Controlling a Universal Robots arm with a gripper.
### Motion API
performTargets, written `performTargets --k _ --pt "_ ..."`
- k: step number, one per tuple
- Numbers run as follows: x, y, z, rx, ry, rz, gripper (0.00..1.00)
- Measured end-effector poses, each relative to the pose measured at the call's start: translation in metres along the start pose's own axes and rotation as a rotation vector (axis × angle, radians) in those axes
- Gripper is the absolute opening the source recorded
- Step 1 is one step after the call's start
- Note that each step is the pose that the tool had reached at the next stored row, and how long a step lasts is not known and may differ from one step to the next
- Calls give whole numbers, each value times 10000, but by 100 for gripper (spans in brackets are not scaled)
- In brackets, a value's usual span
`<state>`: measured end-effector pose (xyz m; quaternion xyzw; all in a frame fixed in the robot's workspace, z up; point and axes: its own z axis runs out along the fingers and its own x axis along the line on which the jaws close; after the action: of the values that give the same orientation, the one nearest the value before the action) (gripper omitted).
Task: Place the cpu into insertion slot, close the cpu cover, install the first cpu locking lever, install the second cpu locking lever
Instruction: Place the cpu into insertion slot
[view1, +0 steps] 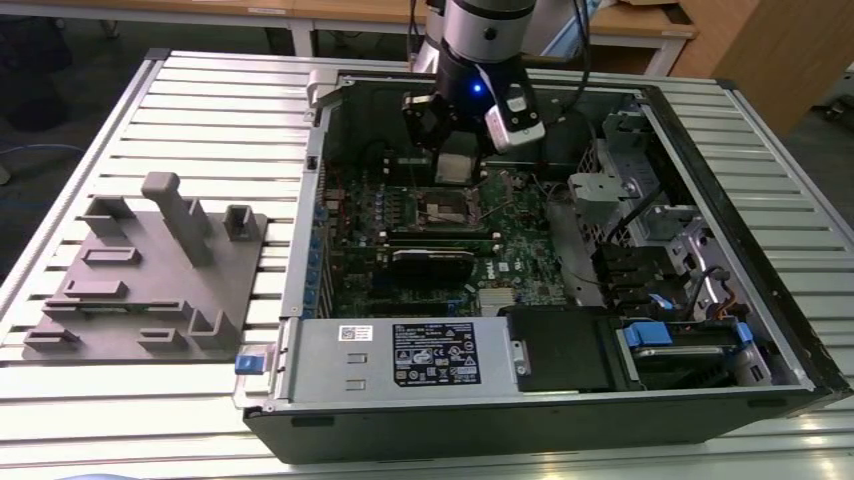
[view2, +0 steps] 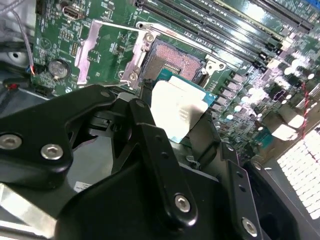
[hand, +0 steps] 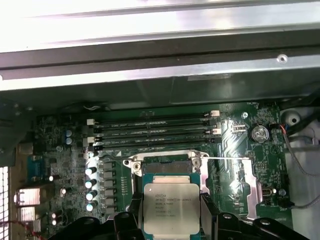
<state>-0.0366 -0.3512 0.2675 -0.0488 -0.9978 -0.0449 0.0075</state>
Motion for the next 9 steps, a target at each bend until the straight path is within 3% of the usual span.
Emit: performTargets --k 3,9 --pt "0 -1 9 -4 -27 332 54" --pt "0 -1 15 -11 -39 434 54"
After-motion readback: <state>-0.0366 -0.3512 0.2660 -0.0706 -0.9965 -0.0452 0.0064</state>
